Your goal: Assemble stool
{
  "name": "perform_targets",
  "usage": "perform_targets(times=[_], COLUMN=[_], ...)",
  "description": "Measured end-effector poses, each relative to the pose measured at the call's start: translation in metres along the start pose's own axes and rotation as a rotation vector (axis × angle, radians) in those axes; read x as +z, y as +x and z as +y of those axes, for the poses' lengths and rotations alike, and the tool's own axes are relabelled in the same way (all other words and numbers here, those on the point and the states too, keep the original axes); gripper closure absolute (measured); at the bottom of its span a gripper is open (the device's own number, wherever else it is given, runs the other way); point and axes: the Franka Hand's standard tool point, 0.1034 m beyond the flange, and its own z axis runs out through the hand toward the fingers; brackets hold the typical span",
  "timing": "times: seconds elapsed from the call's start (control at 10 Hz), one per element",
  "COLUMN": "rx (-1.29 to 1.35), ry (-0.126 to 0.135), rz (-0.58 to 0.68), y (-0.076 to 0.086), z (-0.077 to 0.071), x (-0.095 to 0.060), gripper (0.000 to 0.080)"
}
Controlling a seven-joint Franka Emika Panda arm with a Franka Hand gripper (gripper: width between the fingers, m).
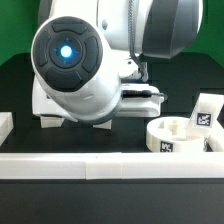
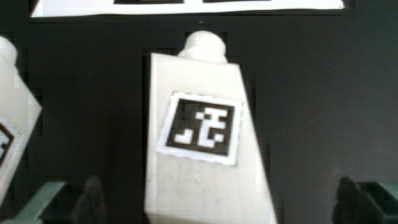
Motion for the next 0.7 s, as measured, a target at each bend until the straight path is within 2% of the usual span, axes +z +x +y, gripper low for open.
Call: perform_targets(times=[0.2, 0.3, 0.4, 0.5, 0.7], rx=[0.009, 0.009, 0.009, 0.01, 0.012], ry=[0.0, 0.0, 0.0, 0.001, 0.004], rz=[0.001, 0.002, 0.002, 0.002, 0.002], y=[0.002, 0.0019, 0.002, 0.002, 0.0021], z=[0.0006, 0.0006, 0.0007, 0.001, 0.003], x=[0.0023, 0.0022, 0.0022, 0.0022, 0.002], gripper=[0.0173, 0.0305, 0.0305, 0.0481, 0.0477])
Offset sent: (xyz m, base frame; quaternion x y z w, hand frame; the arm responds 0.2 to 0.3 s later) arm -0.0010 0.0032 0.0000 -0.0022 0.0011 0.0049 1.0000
